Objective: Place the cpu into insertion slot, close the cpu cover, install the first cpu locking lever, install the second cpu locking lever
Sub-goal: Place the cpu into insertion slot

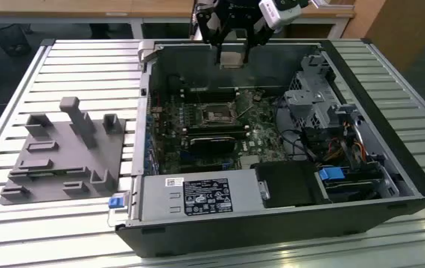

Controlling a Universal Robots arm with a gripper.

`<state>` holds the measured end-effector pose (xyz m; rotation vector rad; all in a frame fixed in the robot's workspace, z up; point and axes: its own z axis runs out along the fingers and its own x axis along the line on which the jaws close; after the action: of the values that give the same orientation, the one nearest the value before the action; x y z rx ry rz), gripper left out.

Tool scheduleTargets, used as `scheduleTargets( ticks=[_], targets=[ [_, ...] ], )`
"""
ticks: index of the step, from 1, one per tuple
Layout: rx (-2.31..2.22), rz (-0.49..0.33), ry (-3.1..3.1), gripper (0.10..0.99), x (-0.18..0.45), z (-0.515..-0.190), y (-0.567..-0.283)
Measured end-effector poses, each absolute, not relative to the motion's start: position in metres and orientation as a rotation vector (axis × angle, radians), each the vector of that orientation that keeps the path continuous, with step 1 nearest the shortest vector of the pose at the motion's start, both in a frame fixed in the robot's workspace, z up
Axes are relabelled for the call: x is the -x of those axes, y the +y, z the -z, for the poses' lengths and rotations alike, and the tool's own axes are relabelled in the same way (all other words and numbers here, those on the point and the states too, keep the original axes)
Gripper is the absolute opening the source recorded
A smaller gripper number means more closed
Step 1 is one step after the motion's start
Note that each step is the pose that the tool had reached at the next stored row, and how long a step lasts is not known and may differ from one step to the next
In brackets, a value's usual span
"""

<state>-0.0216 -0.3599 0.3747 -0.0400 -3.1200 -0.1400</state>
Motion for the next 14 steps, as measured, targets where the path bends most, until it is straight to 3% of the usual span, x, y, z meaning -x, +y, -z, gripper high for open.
scheduleTargets(
  ticks=[14],
  targets=[
    [0.070, 0.140, -3.120, 0.537, 0.0218, -0.3747, -0.3598]
  ],
)
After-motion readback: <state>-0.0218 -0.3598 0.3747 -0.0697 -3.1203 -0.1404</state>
